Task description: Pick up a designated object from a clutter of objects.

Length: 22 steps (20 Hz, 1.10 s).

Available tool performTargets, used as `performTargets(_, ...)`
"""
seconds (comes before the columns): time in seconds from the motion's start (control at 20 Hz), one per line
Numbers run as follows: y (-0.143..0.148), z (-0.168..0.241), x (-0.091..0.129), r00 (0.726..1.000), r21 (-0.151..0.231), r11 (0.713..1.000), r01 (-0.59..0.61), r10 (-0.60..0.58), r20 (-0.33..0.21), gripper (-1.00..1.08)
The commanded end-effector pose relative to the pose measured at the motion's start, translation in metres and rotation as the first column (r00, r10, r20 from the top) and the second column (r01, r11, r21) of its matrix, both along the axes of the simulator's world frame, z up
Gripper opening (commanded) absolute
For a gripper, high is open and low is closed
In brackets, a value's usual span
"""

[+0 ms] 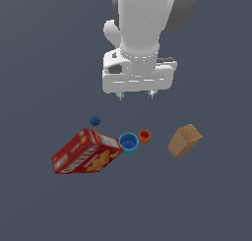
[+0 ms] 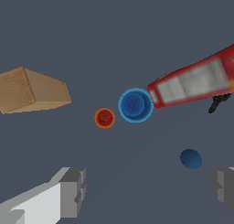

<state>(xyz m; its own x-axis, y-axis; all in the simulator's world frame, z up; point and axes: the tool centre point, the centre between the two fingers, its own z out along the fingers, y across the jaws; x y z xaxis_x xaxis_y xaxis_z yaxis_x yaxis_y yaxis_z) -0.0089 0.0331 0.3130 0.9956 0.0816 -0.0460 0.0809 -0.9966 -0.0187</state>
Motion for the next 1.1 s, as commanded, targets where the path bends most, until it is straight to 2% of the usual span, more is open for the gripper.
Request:
performTargets(0.0, 0.0, -0.002, 0.0, 1.0, -0.001, 1.0, 0.003, -0.003, 0.0, 1.0)
performTargets(0.5, 0.011, -0.045, 0.01, 0.998, -0.009, 0.998, 0.059, -0.059, 0.008, 1.0)
performTargets(1.05, 0.037, -0.144, 0.014, 0.982, -0.019, 0.982, 0.186, -0.185, 0.03, 1.0)
